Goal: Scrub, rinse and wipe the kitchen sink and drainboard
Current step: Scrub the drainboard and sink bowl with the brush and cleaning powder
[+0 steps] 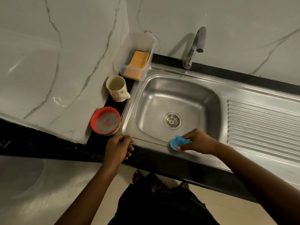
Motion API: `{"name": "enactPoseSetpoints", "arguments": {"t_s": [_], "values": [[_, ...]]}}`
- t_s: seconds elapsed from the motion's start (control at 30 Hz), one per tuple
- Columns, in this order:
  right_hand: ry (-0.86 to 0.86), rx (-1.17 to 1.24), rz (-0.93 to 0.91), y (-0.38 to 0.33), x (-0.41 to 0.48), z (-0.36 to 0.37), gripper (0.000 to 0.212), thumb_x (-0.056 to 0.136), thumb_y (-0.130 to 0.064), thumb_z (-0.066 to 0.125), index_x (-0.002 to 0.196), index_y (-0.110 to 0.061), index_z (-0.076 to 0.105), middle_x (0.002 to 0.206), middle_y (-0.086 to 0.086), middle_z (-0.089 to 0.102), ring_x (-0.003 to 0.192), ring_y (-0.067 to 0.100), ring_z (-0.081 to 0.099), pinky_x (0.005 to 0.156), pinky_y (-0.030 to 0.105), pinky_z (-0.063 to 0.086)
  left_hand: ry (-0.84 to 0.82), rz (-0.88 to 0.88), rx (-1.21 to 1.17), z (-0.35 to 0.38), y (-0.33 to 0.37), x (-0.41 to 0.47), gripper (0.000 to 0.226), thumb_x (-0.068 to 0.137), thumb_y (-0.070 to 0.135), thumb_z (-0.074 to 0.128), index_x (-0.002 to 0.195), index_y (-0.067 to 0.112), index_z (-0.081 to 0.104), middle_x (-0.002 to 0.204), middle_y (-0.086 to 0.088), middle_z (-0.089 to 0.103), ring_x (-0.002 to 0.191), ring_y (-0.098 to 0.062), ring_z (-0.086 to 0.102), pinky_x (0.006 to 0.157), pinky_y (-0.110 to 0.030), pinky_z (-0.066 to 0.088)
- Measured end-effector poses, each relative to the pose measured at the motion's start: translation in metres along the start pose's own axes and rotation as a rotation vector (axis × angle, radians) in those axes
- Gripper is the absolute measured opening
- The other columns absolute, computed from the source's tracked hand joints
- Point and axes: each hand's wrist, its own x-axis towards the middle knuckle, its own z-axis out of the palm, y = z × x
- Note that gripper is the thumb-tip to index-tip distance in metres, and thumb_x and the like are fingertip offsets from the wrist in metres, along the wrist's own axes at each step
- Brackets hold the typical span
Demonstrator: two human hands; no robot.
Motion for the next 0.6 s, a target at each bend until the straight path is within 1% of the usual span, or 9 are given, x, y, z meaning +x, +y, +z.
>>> {"name": "enactPoseSetpoints", "arguments": {"t_s": [0.07,0.1,0.23,0.3,0.37,0.43,0.5,0.53,0.6], "values": [[-0.032,0.007,0.019,0.006,-0.004,-0.006,0.052,0.074,-0.056,0.085,0.115,-0.023,0.080,0.101,-0.011,0.079,0.093,0.009,0.073,0.091,0.039,0.060,0.003,0.008,-0.006,0.005,0.003,-0.002,0.026,0.103,0.025,0.062,0.090,0.005,0.073,0.071,-0.011,0.071,0.060,-0.023,0.060,0.053,-0.031,0.049],[-0.027,-0.016,0.016,0.002,0.000,-0.005,0.050,0.075,-0.054,0.085,0.115,-0.024,0.080,0.101,-0.010,0.079,0.093,0.009,0.072,0.091,0.038,0.060,0.005,0.012,-0.011,0.008,0.004,-0.003,0.026,0.103,0.024,0.062,0.090,0.005,0.073,0.070,-0.011,0.070,0.060,-0.023,0.060,0.053,-0.030,0.049],[0.015,-0.114,-0.066,-0.042,0.036,0.027,0.053,0.076,-0.061,0.083,0.118,-0.030,0.079,0.096,-0.010,0.077,0.082,0.006,0.067,0.079,0.027,0.055,0.031,0.026,-0.017,0.016,0.009,-0.006,0.025,0.103,0.025,0.062,0.089,0.007,0.073,0.070,-0.011,0.070,0.059,-0.023,0.060,0.054,-0.031,0.049],[0.022,-0.126,-0.097,-0.061,0.050,0.045,0.063,0.073,-0.069,0.079,0.125,-0.033,0.074,0.105,-0.009,0.077,0.087,0.007,0.067,0.084,0.032,0.058,0.034,0.041,-0.013,0.020,0.011,-0.007,0.024,0.103,0.025,0.062,0.089,0.008,0.073,0.069,-0.011,0.071,0.059,-0.023,0.060,0.054,-0.031,0.049],[0.016,-0.139,-0.099,-0.064,0.051,0.051,0.069,0.074,-0.069,0.077,0.133,-0.034,0.069,0.115,-0.009,0.075,0.094,0.008,0.067,0.087,0.034,0.058,0.041,0.053,-0.009,0.022,0.013,-0.008,0.024,0.103,0.025,0.062,0.090,0.009,0.074,0.069,-0.011,0.071,0.058,-0.022,0.060,0.053,-0.032,0.049],[0.006,-0.157,-0.082,-0.052,0.037,0.043,0.070,0.074,-0.070,0.077,0.135,-0.036,0.067,0.115,-0.009,0.075,0.095,0.008,0.066,0.087,0.034,0.057,0.050,0.054,-0.014,0.023,0.013,-0.008,0.025,0.103,0.025,0.062,0.089,0.008,0.074,0.069,-0.012,0.071,0.058,-0.023,0.060,0.053,-0.032,0.049],[0.003,-0.180,-0.050,-0.024,0.017,0.024,0.067,0.073,-0.070,0.078,0.131,-0.037,0.070,0.112,-0.012,0.075,0.096,0.007,0.067,0.089,0.034,0.056,0.056,0.054,-0.021,0.024,0.012,-0.008,0.025,0.103,0.025,0.062,0.089,0.007,0.073,0.069,-0.012,0.071,0.058,-0.024,0.060,0.052,-0.032,0.049],[-0.006,-0.171,-0.032,-0.007,0.006,0.012,0.065,0.073,-0.069,0.080,0.129,-0.036,0.072,0.110,-0.014,0.075,0.095,0.005,0.067,0.088,0.031,0.056,0.057,0.054,-0.023,0.026,0.012,-0.008,0.025,0.103,0.024,0.062,0.088,0.007,0.073,0.069,-0.012,0.070,0.058,-0.024,0.060,0.052,-0.032,0.049],[-0.042,-0.130,0.003,0.026,-0.015,-0.010,0.060,0.075,-0.065,0.082,0.123,-0.031,0.076,0.100,-0.017,0.076,0.086,-0.001,0.067,0.078,0.022,0.052,0.057,0.053,-0.024,0.030,0.013,-0.009,0.026,0.103,0.023,0.062,0.088,0.005,0.073,0.067,-0.011,0.070,0.057,-0.025,0.059,0.051,-0.030,0.048]]}}
